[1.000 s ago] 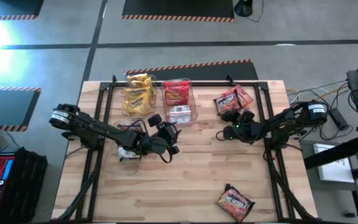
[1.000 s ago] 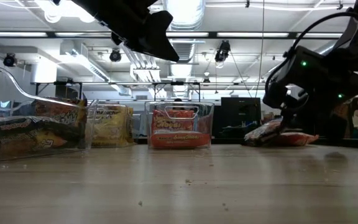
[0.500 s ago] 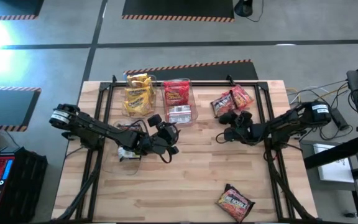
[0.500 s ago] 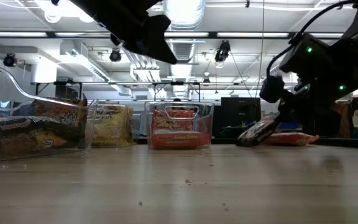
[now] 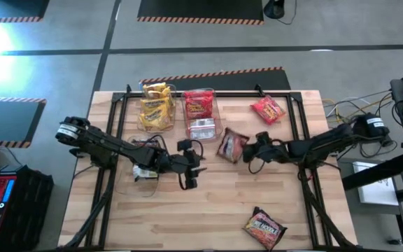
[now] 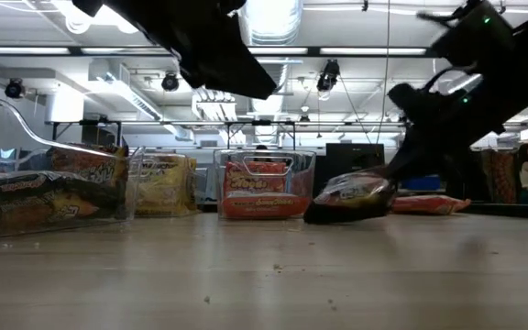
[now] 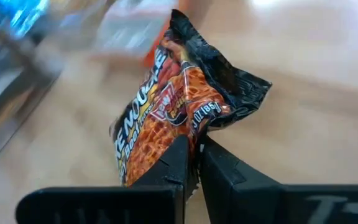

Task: Sort Maruchan noodles
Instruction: Put the black noodle pack into the bottom transparent bin

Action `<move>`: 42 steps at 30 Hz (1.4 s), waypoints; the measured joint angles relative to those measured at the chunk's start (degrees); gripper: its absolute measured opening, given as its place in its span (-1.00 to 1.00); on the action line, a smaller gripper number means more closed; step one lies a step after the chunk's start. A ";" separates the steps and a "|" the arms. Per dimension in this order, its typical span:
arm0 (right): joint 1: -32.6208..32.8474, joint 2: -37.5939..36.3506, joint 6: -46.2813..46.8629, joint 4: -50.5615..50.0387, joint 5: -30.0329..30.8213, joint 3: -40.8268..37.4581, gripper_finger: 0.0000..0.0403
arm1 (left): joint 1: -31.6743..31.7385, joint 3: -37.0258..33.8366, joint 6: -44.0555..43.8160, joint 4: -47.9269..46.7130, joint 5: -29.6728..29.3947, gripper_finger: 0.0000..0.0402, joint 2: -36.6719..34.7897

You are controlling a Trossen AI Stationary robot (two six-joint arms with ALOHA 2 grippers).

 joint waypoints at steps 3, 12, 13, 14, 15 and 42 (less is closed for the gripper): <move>0.73 -1.94 -3.28 0.02 -6.86 0.00 -0.91 | -0.21 -1.52 -3.30 3.06 5.77 -0.20 0.02; 4.39 -5.36 -21.62 0.05 -12.62 0.00 -0.91 | -0.83 -17.40 -19.89 35.20 9.20 -0.20 0.13; 4.63 -5.57 -23.47 0.32 -12.47 0.00 -0.91 | -0.83 -19.17 -20.50 39.17 8.16 -0.20 0.13; 4.78 -5.69 -25.40 1.06 -12.40 -0.02 -0.91 | -0.84 -20.84 -20.71 42.59 7.11 -0.20 0.13; 4.92 -5.77 -27.38 2.35 -12.43 -0.02 -0.91 | -0.85 -22.18 -20.82 45.28 5.87 -0.20 0.13; 5.08 -5.36 -46.37 21.37 -17.77 1.98 -0.91 | -0.61 -23.25 -4.45 48.34 4.19 -0.20 0.11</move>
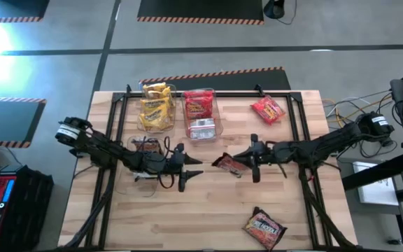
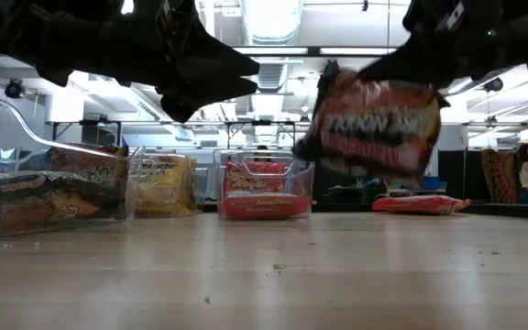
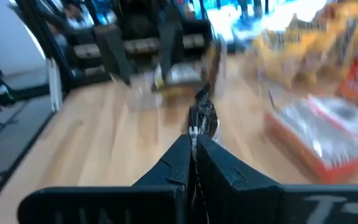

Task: Sort Maruchan noodles
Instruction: Put the black noodle pack into the bottom transparent bin

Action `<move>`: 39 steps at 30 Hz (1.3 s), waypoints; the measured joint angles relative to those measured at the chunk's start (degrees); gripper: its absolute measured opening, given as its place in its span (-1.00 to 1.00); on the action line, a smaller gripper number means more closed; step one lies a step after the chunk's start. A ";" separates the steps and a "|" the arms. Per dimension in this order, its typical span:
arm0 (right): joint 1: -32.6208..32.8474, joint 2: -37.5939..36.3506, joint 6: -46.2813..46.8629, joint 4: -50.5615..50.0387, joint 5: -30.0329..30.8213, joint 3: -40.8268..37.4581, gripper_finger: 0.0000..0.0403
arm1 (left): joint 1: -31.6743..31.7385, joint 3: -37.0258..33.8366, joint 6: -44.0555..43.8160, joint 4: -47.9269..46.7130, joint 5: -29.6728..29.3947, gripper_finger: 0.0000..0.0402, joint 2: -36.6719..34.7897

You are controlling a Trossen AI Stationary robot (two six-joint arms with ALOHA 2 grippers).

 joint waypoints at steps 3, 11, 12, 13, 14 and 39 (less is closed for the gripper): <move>0.00 0.64 3.69 -5.36 0.47 0.81 -0.91 | 0.00 0.00 -0.40 -0.54 -0.01 -0.20 0.01; 0.02 6.26 13.46 -10.22 -1.28 2.77 -0.91 | 0.00 -0.02 -0.86 -1.05 0.00 -0.20 0.02; 0.02 7.02 13.89 -10.62 -1.32 3.37 -0.91 | 0.00 -0.02 -1.56 -1.36 0.02 -0.20 0.02; 0.02 7.74 14.53 -11.15 -1.49 4.06 -0.91 | 0.00 -0.02 -2.71 -1.76 0.22 -0.20 0.02; 0.00 8.47 14.90 -11.55 -2.33 4.95 -0.91 | 0.00 -0.02 -4.22 -2.31 0.75 -0.20 0.02; 0.09 10.12 22.61 -61.23 5.63 17.74 -0.67 | 2.10 12.30 -29.82 -0.98 2.54 -0.20 17.29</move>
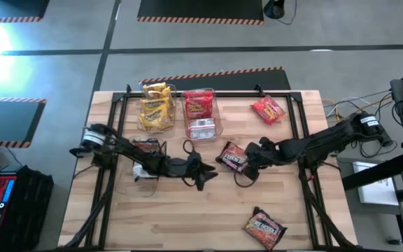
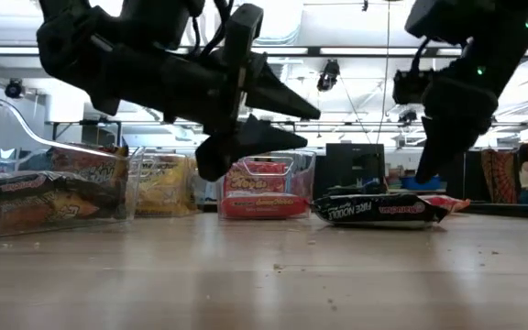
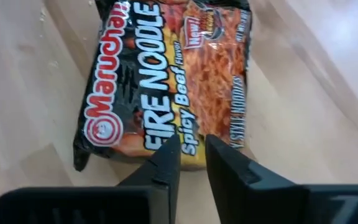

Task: Sort Maruchan noodles
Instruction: Put the black noodle pack into the bottom transparent bin

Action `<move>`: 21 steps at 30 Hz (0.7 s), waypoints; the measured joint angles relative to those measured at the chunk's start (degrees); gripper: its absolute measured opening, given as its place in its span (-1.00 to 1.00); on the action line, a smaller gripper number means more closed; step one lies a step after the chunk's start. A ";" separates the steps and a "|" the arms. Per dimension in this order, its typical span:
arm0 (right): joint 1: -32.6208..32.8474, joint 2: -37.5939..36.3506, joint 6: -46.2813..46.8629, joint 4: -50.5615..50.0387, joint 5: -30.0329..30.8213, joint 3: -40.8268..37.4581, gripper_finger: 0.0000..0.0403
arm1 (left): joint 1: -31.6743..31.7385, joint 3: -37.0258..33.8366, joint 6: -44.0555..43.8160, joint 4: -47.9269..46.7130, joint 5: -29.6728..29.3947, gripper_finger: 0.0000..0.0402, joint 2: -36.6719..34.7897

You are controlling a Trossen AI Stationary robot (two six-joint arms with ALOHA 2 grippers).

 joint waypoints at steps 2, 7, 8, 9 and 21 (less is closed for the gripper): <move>0.00 0.00 0.28 3.15 -0.10 -1.66 -0.72 | 0.14 0.71 0.44 0.02 -0.06 -0.20 0.32; 0.02 0.00 0.53 9.87 -0.45 -5.21 -0.81 | 1.15 0.82 0.99 0.15 -0.30 -0.20 0.53; 0.02 0.00 0.55 10.62 -0.45 -5.77 -0.82 | 1.48 0.77 1.00 0.18 -0.39 -0.20 0.53; 0.02 0.00 1.02 11.25 -0.53 -6.27 -0.83 | 1.84 0.77 1.06 0.27 -0.39 -0.20 0.53; 0.04 -0.09 3.31 18.04 -3.37 -10.71 -0.85 | 9.78 -0.14 -1.24 0.00 8.11 -0.20 0.53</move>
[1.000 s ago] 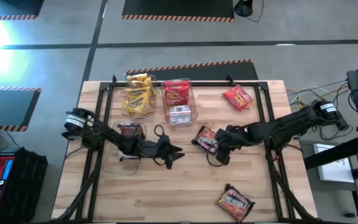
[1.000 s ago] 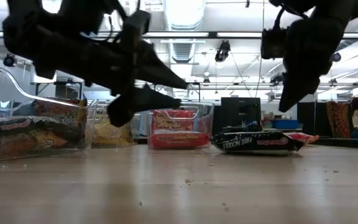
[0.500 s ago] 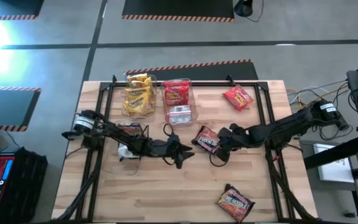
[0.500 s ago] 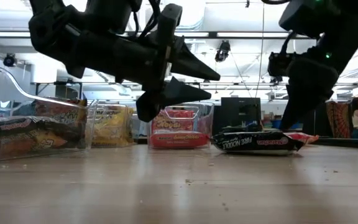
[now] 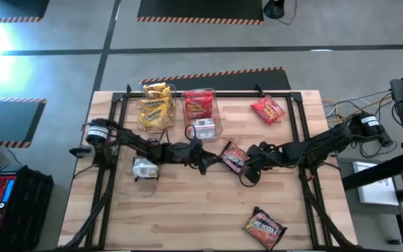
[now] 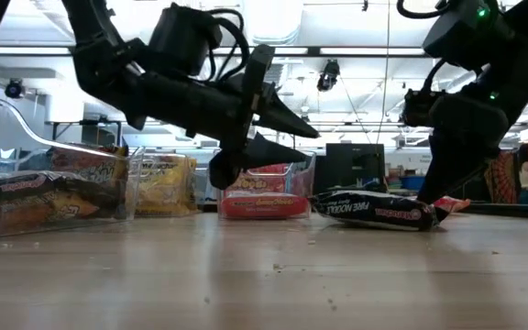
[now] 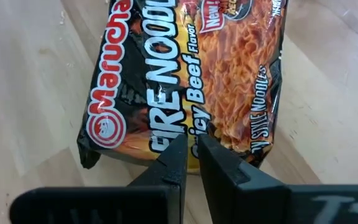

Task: Sort Maruchan noodles
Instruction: Put the black noodle pack into the bottom transparent bin

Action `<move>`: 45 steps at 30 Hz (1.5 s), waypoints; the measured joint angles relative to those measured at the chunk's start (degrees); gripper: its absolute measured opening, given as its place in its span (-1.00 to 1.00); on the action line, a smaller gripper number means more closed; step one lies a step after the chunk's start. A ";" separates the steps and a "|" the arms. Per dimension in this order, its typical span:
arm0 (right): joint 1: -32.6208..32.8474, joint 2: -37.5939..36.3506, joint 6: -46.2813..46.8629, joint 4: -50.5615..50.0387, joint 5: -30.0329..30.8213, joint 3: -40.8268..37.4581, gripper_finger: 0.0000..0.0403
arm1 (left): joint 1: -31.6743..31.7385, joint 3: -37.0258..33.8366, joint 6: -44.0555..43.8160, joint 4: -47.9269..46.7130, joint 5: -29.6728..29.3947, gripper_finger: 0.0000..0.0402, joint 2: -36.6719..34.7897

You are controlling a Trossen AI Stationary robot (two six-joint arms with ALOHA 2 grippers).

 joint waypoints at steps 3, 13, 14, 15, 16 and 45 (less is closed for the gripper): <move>0.00 -0.02 -0.75 -0.08 -0.54 -0.02 -0.85 | 1.28 -0.11 -2.31 -0.70 4.18 -0.20 0.00; 1.14 0.09 -1.57 -0.47 -3.36 -1.86 -0.85 | 1.67 -0.11 -9.48 -6.47 7.28 -0.20 0.00; 1.11 0.09 -2.03 -0.17 -3.32 -2.02 -0.85 | 1.69 -0.02 -9.89 -6.25 7.15 -0.20 0.00; 1.11 0.09 -2.59 0.40 -3.32 -2.16 -0.85 | 1.69 0.24 -10.07 -6.23 7.01 -0.20 0.00; 1.11 0.11 -3.40 0.92 -3.26 -2.16 -0.85 | 1.71 0.56 -10.20 -6.31 6.84 -0.20 0.00; 1.09 0.02 -8.00 5.38 -0.96 -6.13 -0.85 | 2.24 13.04 -0.93 -15.33 8.16 0.03 3.76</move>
